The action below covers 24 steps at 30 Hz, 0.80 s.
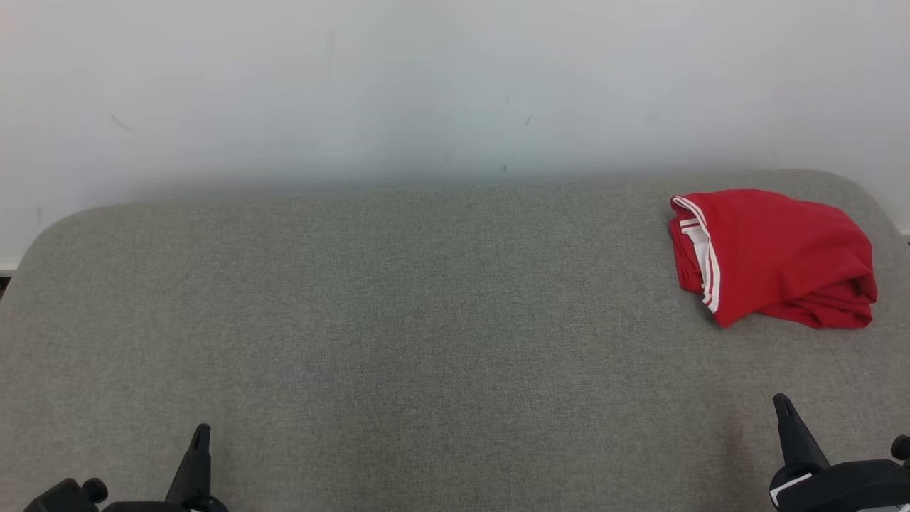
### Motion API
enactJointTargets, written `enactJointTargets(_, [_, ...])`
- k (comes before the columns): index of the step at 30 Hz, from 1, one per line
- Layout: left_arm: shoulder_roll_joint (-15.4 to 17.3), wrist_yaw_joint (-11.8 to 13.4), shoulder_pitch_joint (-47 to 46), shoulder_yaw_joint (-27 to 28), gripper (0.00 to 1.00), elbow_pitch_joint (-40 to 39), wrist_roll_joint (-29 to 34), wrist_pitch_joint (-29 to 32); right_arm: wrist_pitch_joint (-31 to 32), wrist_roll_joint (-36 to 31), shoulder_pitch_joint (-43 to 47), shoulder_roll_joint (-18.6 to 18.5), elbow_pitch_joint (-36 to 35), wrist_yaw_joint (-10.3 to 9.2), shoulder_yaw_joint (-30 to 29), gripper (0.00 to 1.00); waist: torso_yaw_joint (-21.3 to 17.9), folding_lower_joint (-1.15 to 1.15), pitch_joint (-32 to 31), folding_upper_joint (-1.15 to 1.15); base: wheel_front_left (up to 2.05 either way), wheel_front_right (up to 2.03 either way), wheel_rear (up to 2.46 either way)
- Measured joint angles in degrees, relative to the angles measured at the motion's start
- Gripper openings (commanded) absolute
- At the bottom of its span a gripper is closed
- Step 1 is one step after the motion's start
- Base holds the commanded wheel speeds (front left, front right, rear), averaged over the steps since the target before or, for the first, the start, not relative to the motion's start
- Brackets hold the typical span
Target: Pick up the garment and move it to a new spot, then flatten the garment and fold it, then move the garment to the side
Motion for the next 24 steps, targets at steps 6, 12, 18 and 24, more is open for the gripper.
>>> enactJointTargets(6, [-0.5, -1.0, -0.3, 1.3, 0.0, 0.8, -5.0, 1.0, 0.8, 3.9, -1.1, 0.9, 0.8, 0.98, -0.4, 0.0, -0.1, 0.0, 0.1, 0.0, 0.0, 0.0, 0.0])
enactJointTargets(12, [-1.3, -2.0, -1.0, 2.6, 0.0, 1.6, -9.6, 1.5, 1.7, 7.9, -1.8, 1.7, 2.1, 1.74, -0.9, 0.0, -0.2, 0.0, 0.1, 0.0, 0.0, 0.0, 0.0])
enactJointTargets(18, [-1.6, -2.6, -1.5, 3.6, 0.0, 2.0, -14.0, 2.3, 2.3, 11.8, -3.4, 2.5, 3.1, 2.65, -1.4, 0.0, -0.3, 0.0, 0.2, 0.0, 0.0, 0.0, 0.0])
enactJointTargets(24, [-2.0, -3.5, -2.4, 4.9, 0.0, 3.0, -18.9, 3.0, 3.1, 15.7, -3.9, 3.4, 4.2, 3.55, -1.9, 0.0, -0.4, 0.0, 0.3, 0.0, 0.0, 0.0, 0.0])
